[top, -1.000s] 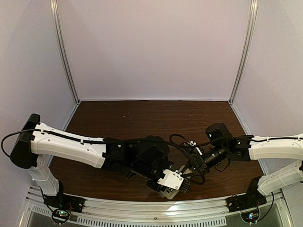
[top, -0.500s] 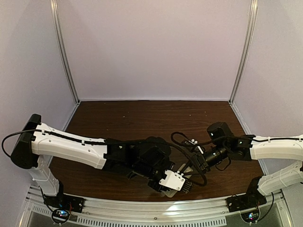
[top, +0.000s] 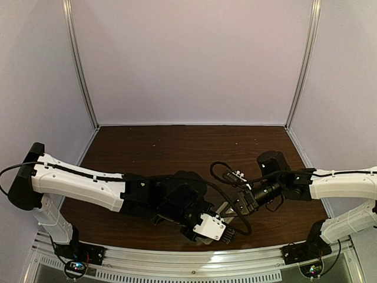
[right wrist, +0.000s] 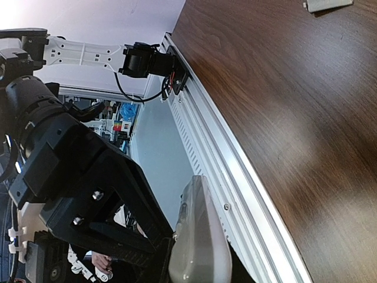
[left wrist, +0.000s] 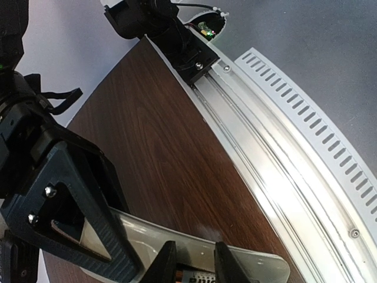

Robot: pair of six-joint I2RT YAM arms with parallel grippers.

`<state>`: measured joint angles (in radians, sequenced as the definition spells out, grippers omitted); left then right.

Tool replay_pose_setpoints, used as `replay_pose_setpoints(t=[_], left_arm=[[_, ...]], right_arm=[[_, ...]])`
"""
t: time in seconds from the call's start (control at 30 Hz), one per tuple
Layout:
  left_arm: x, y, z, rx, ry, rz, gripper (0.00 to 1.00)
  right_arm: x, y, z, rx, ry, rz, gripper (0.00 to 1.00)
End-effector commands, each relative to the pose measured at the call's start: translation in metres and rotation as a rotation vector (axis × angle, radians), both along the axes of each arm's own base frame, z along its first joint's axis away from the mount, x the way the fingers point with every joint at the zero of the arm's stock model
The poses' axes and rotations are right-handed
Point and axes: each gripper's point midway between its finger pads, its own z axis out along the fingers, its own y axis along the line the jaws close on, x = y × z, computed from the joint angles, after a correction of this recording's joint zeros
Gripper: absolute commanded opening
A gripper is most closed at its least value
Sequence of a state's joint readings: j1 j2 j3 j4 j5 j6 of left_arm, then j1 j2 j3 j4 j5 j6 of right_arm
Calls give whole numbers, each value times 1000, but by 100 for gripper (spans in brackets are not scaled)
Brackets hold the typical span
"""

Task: Load the batteries into the remote control
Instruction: Load the battery into the battery compartment.

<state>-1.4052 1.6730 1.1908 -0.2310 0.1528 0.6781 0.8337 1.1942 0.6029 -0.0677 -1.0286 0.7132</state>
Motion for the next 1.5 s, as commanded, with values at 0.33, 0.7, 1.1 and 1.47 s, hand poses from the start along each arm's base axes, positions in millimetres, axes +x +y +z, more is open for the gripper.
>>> replay_pose_setpoints(t=[0.33,0.7,1.1,1.47], left_arm=[[0,-3,27,-116,-53,-17,26],[-1,32,29,-35,-53,-12,23],[9,34,12,29,-32,9,18],[10,29,8,36,-18,-12,18]], right_arm=[[-7,18,18,106,-44,85,0],[-5,19,22,91,-56,78,0],[-8,19,28,99,-52,79,0],[-9,19,25,81,-62,87,0]])
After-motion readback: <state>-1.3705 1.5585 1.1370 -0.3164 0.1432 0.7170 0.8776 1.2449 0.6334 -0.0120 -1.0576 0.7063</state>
